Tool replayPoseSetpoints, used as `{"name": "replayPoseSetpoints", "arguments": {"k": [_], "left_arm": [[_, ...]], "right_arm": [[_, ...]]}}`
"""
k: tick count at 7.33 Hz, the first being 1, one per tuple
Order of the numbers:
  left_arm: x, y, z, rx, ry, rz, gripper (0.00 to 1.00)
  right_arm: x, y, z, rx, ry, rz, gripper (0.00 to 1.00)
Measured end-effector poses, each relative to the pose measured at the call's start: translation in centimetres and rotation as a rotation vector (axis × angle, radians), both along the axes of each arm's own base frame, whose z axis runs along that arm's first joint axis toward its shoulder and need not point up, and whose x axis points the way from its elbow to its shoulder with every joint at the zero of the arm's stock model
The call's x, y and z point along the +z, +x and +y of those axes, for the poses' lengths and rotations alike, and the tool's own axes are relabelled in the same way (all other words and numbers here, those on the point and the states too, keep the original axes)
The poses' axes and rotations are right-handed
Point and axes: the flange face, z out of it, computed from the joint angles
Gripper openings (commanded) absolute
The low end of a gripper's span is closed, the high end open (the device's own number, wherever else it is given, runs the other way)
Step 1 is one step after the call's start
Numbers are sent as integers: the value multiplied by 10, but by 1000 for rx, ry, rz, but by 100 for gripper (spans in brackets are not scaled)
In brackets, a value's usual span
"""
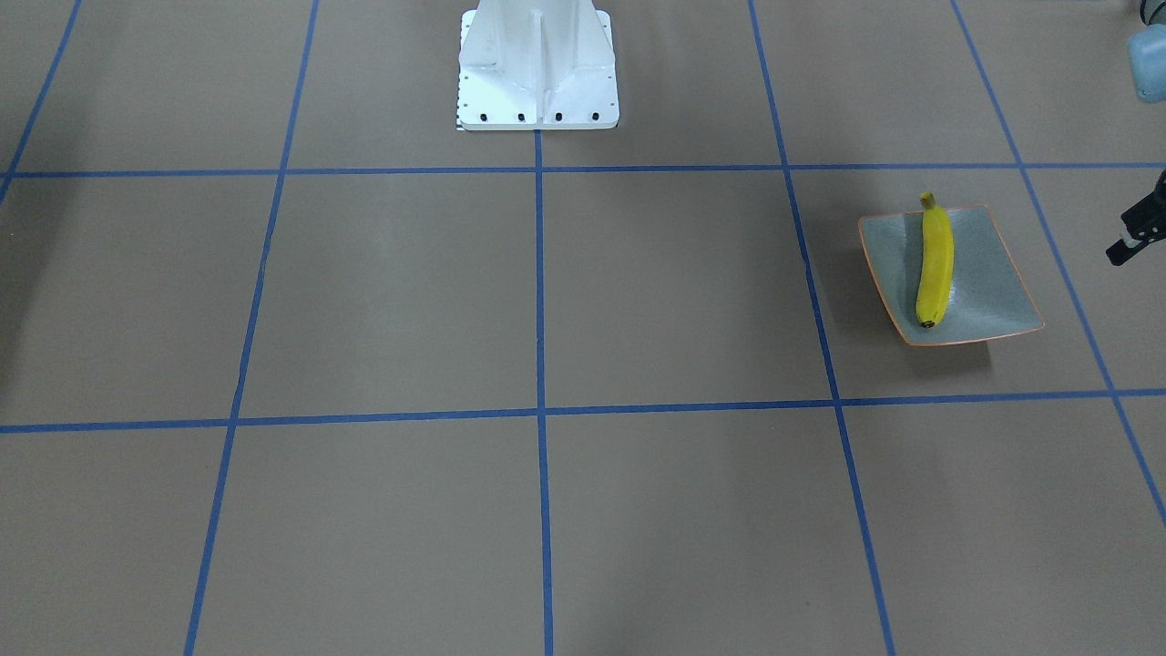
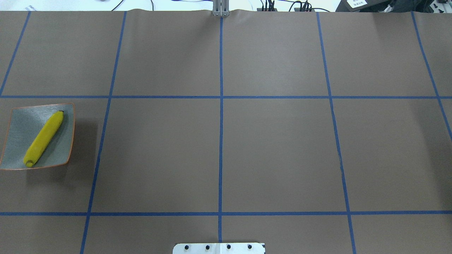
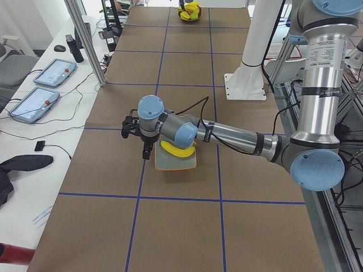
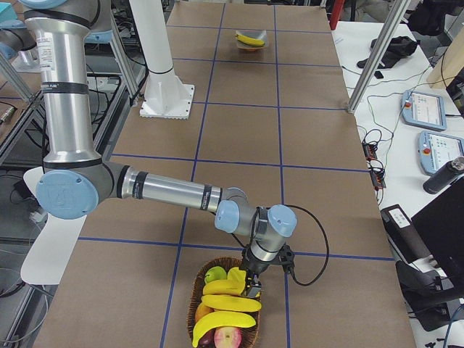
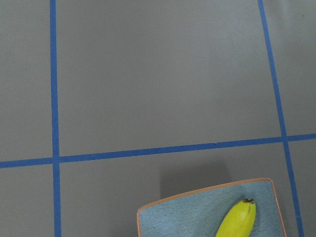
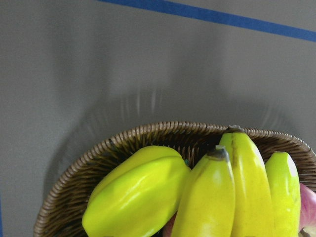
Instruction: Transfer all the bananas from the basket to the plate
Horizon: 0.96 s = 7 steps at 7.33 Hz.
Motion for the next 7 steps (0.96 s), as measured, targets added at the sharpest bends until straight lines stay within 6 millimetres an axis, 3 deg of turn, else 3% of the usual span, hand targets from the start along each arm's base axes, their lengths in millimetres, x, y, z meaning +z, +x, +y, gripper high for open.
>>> {"name": "replayPoseSetpoints", "arguments": {"k": [1,3,7], "left_arm": [[0,0,0,0,1,0,100],[-2,0,0,0,5,1,100],[-7,0,0,-7,2,6,100]], "right_arm": [[3,0,0,-1,-6,0,83],[5,0,-2,-4,-9,2,60],[8,-1,-7,-20,-9,1,59]]}}
